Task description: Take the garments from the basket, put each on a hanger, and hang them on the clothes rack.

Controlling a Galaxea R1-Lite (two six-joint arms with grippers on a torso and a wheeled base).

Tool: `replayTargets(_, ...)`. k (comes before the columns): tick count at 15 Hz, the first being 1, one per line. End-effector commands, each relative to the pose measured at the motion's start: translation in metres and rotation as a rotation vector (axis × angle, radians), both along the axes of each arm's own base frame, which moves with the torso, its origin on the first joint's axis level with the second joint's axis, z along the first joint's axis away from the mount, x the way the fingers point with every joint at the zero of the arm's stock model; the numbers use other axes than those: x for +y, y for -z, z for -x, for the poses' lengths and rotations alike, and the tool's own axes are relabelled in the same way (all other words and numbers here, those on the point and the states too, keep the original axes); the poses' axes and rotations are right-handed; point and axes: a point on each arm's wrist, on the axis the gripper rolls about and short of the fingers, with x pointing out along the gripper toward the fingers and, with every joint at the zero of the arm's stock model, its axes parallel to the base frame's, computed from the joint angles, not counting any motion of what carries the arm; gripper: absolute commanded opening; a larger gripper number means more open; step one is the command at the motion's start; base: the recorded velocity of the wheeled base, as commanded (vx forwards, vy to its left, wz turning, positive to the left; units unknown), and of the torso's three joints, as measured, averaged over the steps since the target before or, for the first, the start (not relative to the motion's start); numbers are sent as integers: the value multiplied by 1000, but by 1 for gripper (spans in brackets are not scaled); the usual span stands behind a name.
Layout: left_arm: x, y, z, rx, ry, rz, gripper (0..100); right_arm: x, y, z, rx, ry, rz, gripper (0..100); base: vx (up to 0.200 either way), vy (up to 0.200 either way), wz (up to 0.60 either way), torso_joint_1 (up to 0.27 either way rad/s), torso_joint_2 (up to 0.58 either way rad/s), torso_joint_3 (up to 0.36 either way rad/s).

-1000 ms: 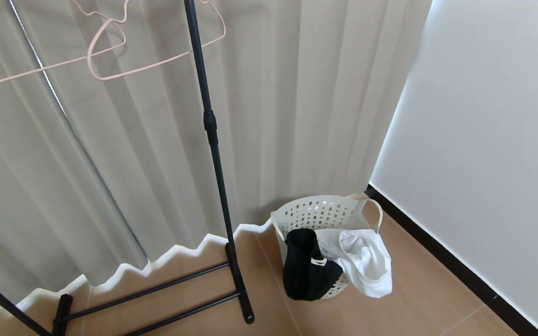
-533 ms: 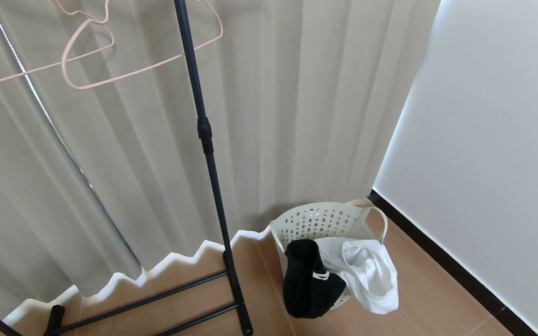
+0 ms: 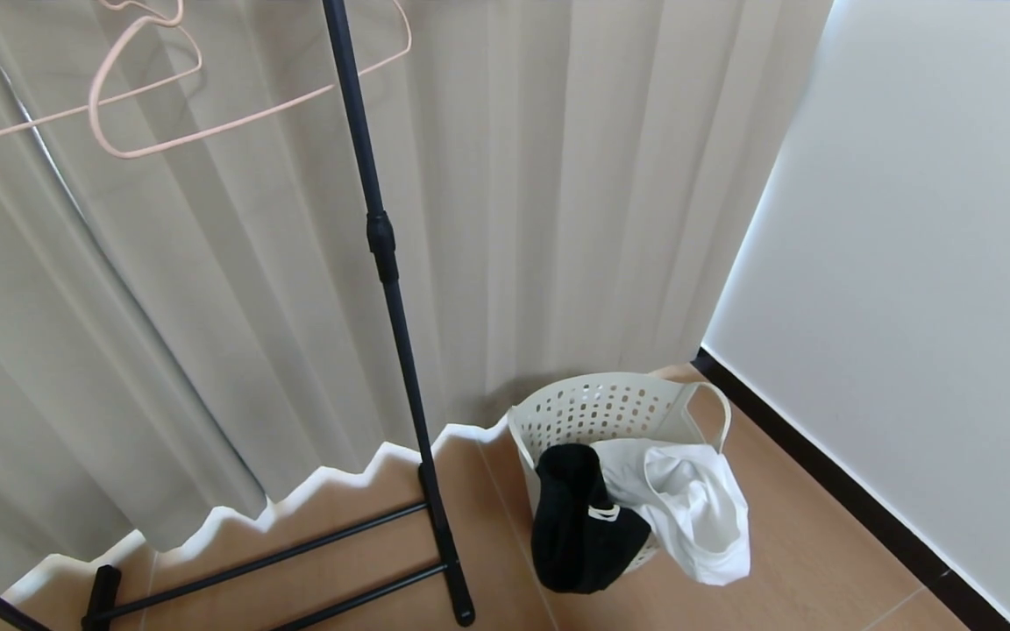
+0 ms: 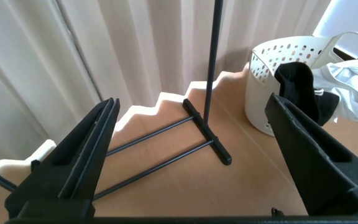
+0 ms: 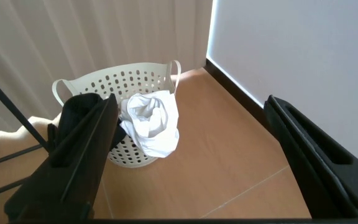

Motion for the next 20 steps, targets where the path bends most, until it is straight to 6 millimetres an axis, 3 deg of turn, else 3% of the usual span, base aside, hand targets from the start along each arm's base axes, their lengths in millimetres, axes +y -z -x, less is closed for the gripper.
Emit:
replayTargets(1,0,0,0,1,0,0,100,0,0,0,0,0,0,100,0,0,0,2,2,-178)
replayTargets(20,0,0,0,5,12,-3,100,0,0,0,0,0,0,100,0,0,0,3,5,-197)
